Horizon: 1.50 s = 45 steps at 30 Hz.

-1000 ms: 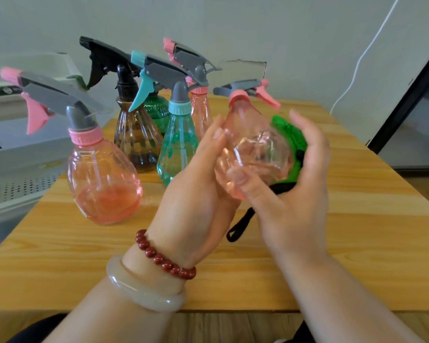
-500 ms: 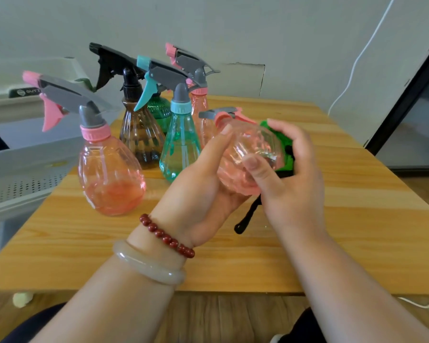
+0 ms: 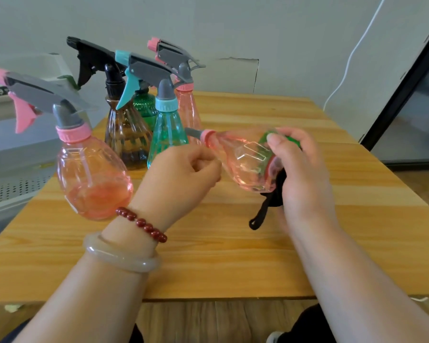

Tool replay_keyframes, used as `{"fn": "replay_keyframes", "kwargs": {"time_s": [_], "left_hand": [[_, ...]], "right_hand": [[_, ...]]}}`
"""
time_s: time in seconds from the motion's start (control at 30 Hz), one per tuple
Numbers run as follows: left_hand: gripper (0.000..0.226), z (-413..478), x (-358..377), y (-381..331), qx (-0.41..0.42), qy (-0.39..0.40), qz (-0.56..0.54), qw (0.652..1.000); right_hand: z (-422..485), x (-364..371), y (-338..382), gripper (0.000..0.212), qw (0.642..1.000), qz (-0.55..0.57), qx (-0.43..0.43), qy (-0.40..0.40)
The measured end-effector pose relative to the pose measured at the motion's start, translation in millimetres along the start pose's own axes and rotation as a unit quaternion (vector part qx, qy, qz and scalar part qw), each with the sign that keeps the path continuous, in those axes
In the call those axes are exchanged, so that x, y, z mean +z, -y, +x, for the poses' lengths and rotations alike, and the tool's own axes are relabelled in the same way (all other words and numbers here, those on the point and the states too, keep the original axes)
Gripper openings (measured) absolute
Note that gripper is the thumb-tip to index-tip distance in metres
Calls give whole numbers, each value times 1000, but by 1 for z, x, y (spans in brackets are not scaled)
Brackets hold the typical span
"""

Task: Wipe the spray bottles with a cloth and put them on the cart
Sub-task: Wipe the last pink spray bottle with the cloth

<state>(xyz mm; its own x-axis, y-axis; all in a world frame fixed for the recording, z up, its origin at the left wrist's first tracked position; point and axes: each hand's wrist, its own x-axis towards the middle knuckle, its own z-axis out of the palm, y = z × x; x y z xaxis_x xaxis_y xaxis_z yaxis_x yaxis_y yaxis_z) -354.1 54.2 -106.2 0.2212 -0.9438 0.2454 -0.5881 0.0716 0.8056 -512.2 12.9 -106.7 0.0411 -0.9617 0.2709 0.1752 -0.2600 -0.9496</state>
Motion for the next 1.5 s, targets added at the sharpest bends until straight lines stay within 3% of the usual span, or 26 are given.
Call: {"fn": "replay_keyframes", "kwargs": {"time_s": [0.07,0.17,0.27,0.43,0.6,0.8,0.97,1.07,1.33,1.5], "left_hand": [[16,-1,-6,4,78,-23,56,995],[56,-2,-15,2,175,22,79,981],[83,-3,-14,-4,200,68,121,970],[98,-5,-4,-19,248,85,172,950],[111,-8,-8,-36,281,107,152,942],[99,-23,-9,-29,201,60,124,970],[105,-25,-9,-25,121,41,238,963],[99,-25,-7,-17,112,42,294,948],[93,-20,3,1,90,67,396,911],[80,-14,9,-8,80,31,341,936]], "right_hand": [[1,-1,-1,27,1000,-4,21,5],[0,-3,0,27,1000,-6,24,2],[-3,-7,5,31,999,-45,-3,10],[-3,-23,32,31,992,-101,-31,69],[-3,-30,47,32,982,-56,-13,179],[-9,-22,38,30,981,-113,-50,151],[-4,-18,21,21,979,-165,-83,83],[1,-14,11,20,977,-189,-61,71],[7,0,-12,18,968,-174,105,148],[17,-6,-13,18,978,-173,99,56]]}}
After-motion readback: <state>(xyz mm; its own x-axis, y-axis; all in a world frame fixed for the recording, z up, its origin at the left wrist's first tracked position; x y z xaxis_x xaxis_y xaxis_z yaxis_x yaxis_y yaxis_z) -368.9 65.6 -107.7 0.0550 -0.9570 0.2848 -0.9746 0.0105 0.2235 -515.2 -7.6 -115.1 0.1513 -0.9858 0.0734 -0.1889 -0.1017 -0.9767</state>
